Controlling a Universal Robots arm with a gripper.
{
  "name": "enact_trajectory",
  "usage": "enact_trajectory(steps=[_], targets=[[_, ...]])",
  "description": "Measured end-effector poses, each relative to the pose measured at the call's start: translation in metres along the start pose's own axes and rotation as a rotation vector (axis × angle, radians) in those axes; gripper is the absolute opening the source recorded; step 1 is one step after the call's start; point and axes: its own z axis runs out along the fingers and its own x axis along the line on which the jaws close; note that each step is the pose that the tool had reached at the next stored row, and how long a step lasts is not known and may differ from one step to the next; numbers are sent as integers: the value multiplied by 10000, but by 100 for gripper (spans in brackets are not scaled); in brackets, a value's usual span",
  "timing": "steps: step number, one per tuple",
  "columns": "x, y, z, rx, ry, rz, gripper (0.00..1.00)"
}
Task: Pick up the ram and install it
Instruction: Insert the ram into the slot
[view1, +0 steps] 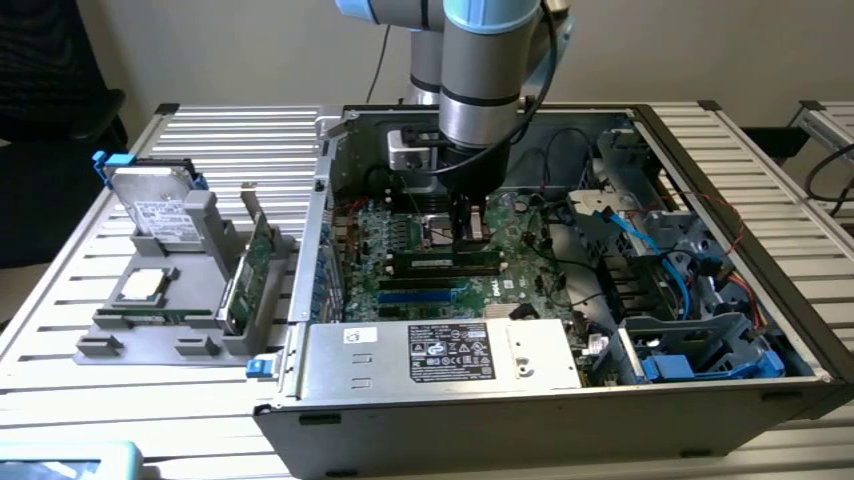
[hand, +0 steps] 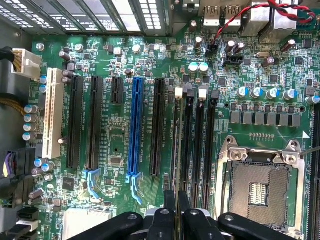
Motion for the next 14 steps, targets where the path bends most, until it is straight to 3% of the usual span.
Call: enact_trajectory(steps=[10,14], targets=[[-1,9,1,48,0,7,14],[-1,12,1,100,3,12,14]])
